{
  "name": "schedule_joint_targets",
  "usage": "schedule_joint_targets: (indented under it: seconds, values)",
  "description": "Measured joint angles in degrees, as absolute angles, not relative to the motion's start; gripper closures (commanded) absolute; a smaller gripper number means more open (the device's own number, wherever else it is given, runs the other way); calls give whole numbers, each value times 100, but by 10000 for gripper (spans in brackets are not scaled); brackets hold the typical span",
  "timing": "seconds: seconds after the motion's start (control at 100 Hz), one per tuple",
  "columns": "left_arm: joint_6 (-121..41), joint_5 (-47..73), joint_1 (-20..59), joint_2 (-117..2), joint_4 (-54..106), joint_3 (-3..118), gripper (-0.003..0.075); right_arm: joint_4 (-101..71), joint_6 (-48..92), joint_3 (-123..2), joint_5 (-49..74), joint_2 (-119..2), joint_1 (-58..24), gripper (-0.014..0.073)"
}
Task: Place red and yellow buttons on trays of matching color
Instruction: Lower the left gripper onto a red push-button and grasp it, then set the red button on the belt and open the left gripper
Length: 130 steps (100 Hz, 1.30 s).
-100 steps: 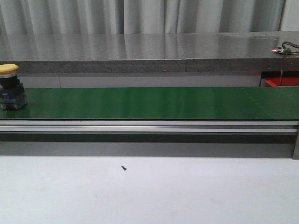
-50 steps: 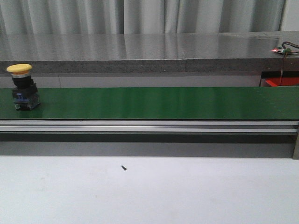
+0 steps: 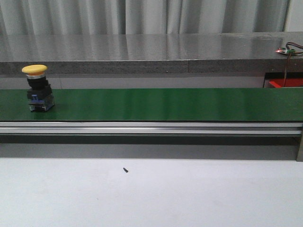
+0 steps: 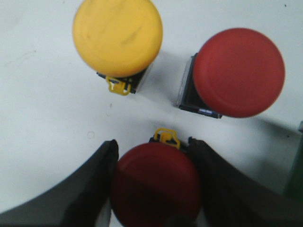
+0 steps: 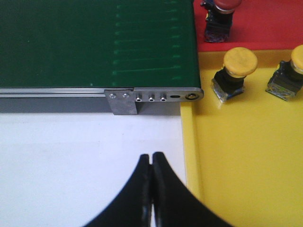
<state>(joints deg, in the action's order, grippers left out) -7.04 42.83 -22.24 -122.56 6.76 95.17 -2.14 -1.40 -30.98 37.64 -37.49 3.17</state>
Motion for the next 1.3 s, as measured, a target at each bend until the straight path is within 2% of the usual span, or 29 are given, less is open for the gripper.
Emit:
schedule_joint_targets:
  seconds: [0.66, 1.3]
  values:
    - [-717, 4229, -2224, -12223, 639, 9517, 533, -214, -140, -3098, 3764, -3749, 317, 659]
    - [-721, 5102, -2076, -10661, 467, 9517, 533, -214, -140, -3098, 3764, -3749, 317, 659]
